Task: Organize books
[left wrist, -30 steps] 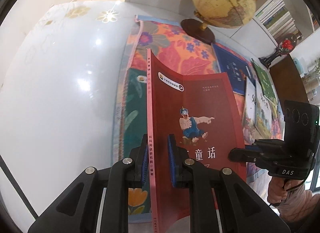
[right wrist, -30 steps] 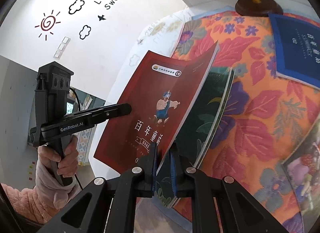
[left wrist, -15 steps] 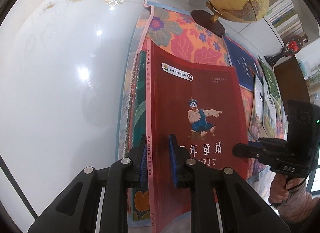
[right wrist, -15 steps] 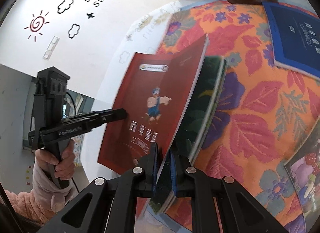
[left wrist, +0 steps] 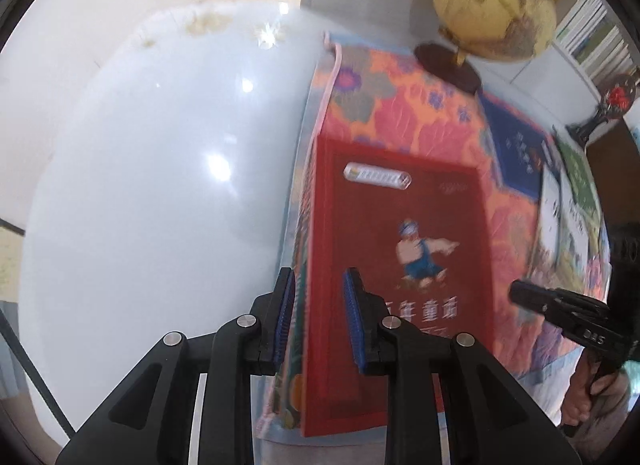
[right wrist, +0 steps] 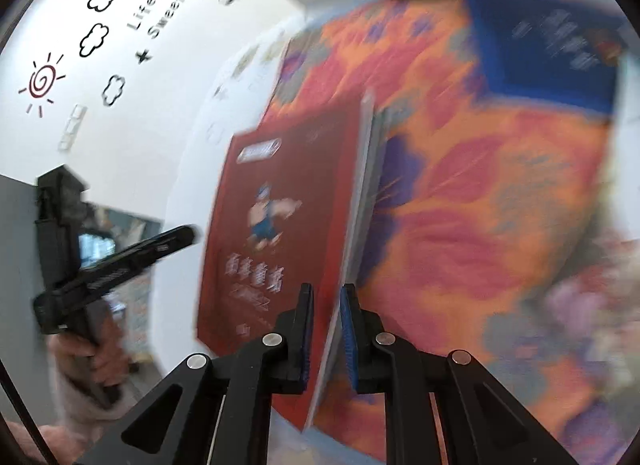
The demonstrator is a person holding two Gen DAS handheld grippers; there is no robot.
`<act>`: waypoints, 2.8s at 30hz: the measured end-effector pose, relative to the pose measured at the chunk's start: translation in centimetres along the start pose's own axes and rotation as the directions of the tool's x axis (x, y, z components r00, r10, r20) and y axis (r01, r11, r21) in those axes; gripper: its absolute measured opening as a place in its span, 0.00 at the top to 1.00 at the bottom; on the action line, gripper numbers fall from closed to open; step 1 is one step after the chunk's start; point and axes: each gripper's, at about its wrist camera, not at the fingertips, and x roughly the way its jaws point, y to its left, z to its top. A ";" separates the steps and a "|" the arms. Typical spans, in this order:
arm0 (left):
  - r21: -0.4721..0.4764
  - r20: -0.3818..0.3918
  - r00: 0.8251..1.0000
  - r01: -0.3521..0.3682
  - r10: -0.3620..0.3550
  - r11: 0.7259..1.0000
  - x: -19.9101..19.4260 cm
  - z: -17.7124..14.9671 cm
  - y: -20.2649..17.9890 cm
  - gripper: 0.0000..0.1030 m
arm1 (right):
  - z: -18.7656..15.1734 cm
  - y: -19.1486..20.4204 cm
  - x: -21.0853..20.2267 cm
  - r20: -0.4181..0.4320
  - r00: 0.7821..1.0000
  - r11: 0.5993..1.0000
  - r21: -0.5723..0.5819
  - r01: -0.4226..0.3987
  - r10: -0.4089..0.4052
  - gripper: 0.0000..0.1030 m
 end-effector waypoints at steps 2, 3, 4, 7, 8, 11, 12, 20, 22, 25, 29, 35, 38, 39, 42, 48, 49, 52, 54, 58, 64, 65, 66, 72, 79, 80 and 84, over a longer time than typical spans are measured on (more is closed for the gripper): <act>-0.002 0.016 1.000 0.003 -0.003 1.000 -0.6 0.1 -0.9 0.76 | -0.2 -1.8 -1.8 0.079 0.981 0.984 0.003 0.176 -0.176 0.57; 0.001 0.022 1.000 0.009 -0.009 1.000 -0.8 0.2 -1.6 0.76 | -0.4 -3.4 -2.9 0.135 0.940 0.950 0.032 0.310 -0.312 0.36; 0.007 0.031 0.999 0.017 -0.017 1.000 -1.0 0.3 -2.6 0.76 | -0.5 -4.5 -3.6 0.174 0.909 0.925 0.044 0.376 -0.378 0.35; 0.035 0.044 0.998 0.043 -0.045 0.998 -0.8 0.7 -6.1 0.76 | -0.3 -8.2 -5.2 0.231 0.821 0.849 0.047 0.527 -0.522 0.35; 0.043 0.044 0.998 0.053 -0.055 0.998 -0.6 0.8 -7.2 0.76 | -0.2 -9.2 -5.3 0.226 0.800 0.825 0.039 0.563 -0.556 0.35; 0.068 0.032 0.995 0.087 -0.090 0.994 0.4 1.1 -11.1 0.76 | 0.0 -12.7 -5.8 0.244 0.768 0.797 0.031 0.604 -0.592 0.21; 0.077 0.027 0.994 0.102 -0.104 0.992 0.8 1.1 -12.9 0.76 | -0.2 -13.6 -6.2 0.271 0.764 0.800 0.039 0.599 -0.586 0.20; 0.086 -0.032 0.982 0.190 -0.188 0.978 3.4 0.8 -21.0 0.76 | -1.5 -16.7 -6.5 0.382 0.765 0.845 0.090 0.528 -0.519 0.00; 0.103 -0.045 0.983 0.182 -0.178 0.978 3.8 0.5 -22.4 0.76 | -1.4 -17.3 -6.9 0.381 0.779 0.862 0.113 0.495 -0.497 0.00; 0.119 -0.062 0.982 0.182 -0.176 0.976 4.1 0.0 -23.6 0.76 | -1.4 -17.0 -6.7 0.378 0.771 0.852 0.112 0.512 -0.513 0.00; 0.119 -0.066 0.982 0.187 -0.180 0.975 4.3 -0.4 -24.1 0.76 | -1.4 -16.9 -6.7 0.378 0.772 0.853 0.113 0.509 -0.510 0.00; 0.063 -0.063 0.968 0.246 -0.243 0.967 4.1 -1.4 -24.3 0.76 | -1.4 -16.9 -6.7 0.378 0.772 0.853 0.113 0.510 -0.511 0.00; 0.052 -0.079 0.958 0.281 -0.276 0.958 4.0 -1.9 -24.3 0.76 | -1.4 -16.9 -6.7 0.378 0.772 0.853 0.113 0.510 -0.511 0.00; 0.052 -0.081 0.957 0.282 -0.278 0.958 4.0 -2.1 -24.1 0.76 | -1.4 -16.9 -6.7 0.378 0.772 0.853 0.113 0.510 -0.511 0.00; 0.047 -0.081 0.957 0.282 -0.278 0.958 4.0 -2.3 -23.6 0.76 | -1.4 -16.9 -6.7 0.378 0.772 0.853 0.113 0.510 -0.511 0.00; 0.024 -0.081 0.954 0.291 -0.288 0.957 3.9 -2.6 -21.8 0.76 | -1.3 -16.9 -6.7 0.378 0.772 0.853 0.113 0.509 -0.511 0.00; 0.021 -0.080 0.955 0.288 -0.286 0.957 3.8 -2.6 -21.5 0.76 | -1.4 -16.9 -6.7 0.378 0.772 0.853 0.113 0.509 -0.511 0.00; 0.009 -0.076 0.954 0.290 -0.289 0.957 3.7 -2.7 -20.6 0.76 | -1.4 -16.9 -6.7 0.379 0.772 0.853 0.113 0.509 -0.511 0.00; 0.006 -0.071 0.956 0.285 -0.284 0.959 3.5 -2.8 -20.1 0.76 | -1.4 -16.9 -6.7 0.379 0.772 0.853 0.113 0.509 -0.511 0.00; -0.004 -0.066 0.958 0.279 -0.279 0.960 3.4 -2.7 -19.0 0.75 | -1.4 -16.9 -6.7 0.380 0.771 0.853 0.113 0.509 -0.511 0.00; -0.023 -0.061 0.958 0.280 -0.281 0.960 3.4 -2.8 -18.0 0.75 | -1.4 -16.9 -6.7 0.380 0.771 0.853 0.113 0.509 -0.511 0.00; -0.023 -0.064 0.958 0.279 -0.279 0.960 3.4 -2.8 -18.0 0.75 | -1.4 -16.9 -6.7 0.380 0.771 0.853 0.113 0.509 -0.511 0.00; -0.020 -0.067 0.958 0.276 -0.277 0.961 3.5 -2.9 -18.0 0.75 | -1.4 -16.9 -6.7 0.380 0.771 0.853 0.113 0.509 -0.511 0.00; -0.012 -0.071 0.957 0.280 -0.280 0.960 3.5 -3.1 -18.2 0.75 | -1.4 -16.9 -6.7 0.380 0.771 0.853 0.113 0.509 -0.511 0.00; 0.000 -0.076 0.958 0.279 -0.278 0.960 3.5 -3.1 -18.6 0.75 | -1.4 -16.9 -6.7 0.380 0.771 0.853 0.113 0.509 -0.511 0.00; 0.001 -0.078 0.958 0.278 -0.277 0.961 3.6 -3.1 -18.7 0.75 | -1.4 -16.9 -6.7 0.380 0.771 0.853 0.113 0.509 -0.511 0.00; 0.003 -0.081 0.958 0.278 -0.277 0.961 3.7 -3.0 -18.9 0.75 | -1.4 -16.9 -6.7 0.380 0.771 0.853 0.113 0.509 -0.510 0.00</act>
